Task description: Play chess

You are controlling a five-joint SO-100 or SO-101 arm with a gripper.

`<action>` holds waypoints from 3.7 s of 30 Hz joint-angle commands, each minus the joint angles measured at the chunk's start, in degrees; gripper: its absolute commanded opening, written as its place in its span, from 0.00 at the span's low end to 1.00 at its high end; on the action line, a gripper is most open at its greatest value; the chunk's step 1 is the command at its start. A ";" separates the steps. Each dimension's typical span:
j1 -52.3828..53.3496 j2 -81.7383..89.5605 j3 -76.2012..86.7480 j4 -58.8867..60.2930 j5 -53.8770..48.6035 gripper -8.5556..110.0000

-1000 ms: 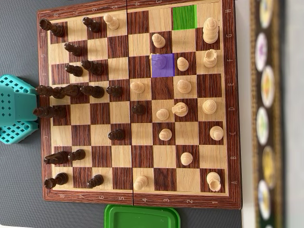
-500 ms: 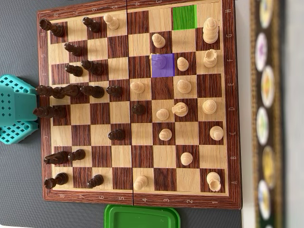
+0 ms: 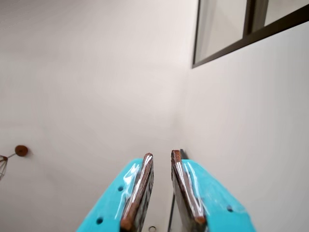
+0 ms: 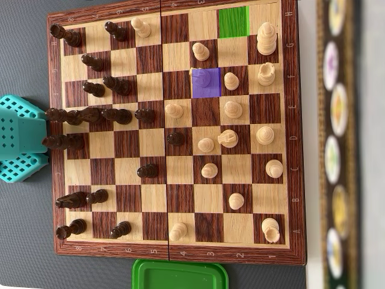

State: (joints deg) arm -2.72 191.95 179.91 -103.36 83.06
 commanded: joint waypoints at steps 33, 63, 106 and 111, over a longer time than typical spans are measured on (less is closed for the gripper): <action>0.09 -0.26 1.14 -0.09 0.00 0.14; 0.26 -0.26 1.14 -0.09 -0.35 0.14; -0.44 -0.26 -32.17 93.34 -0.26 0.14; -0.44 -0.26 -40.87 121.99 -0.18 0.14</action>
State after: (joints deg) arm -3.25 192.04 144.67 2.55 83.06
